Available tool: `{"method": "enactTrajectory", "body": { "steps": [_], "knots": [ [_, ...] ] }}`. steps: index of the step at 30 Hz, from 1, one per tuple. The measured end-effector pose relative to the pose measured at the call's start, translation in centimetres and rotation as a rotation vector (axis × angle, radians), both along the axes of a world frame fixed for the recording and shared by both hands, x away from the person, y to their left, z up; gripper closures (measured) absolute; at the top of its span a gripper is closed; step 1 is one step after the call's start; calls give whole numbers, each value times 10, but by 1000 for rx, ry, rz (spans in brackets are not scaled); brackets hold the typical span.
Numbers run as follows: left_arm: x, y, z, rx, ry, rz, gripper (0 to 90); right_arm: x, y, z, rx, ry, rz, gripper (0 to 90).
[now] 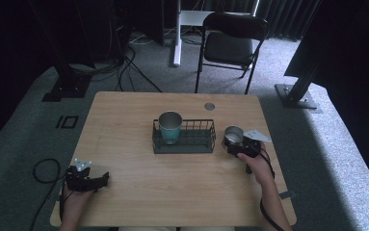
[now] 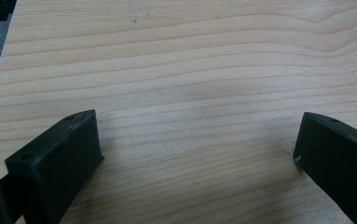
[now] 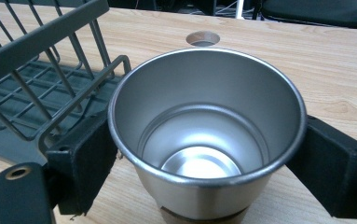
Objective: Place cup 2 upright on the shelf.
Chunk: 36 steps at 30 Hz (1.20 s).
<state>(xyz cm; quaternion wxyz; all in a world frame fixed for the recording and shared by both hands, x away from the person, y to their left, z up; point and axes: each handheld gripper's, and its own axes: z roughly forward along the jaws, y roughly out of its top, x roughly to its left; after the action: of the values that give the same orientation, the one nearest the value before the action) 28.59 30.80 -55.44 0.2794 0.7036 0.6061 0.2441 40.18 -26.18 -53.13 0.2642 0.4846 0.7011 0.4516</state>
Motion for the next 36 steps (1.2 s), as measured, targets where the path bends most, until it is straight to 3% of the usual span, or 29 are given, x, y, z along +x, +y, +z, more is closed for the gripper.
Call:
{"method": "enactTrajectory", "body": {
  "steps": [14,28,36],
  "knots": [
    [0,0,0,0,0,0,11,4,2,-4,24,-14,-20,123],
    [0,0,0,1,0,0,12,3,-1,1,-33,-21,-39,181],
    [0,0,0,0,0,0,12,2,-7,7,-18,-15,-66,181]
  ]
}}
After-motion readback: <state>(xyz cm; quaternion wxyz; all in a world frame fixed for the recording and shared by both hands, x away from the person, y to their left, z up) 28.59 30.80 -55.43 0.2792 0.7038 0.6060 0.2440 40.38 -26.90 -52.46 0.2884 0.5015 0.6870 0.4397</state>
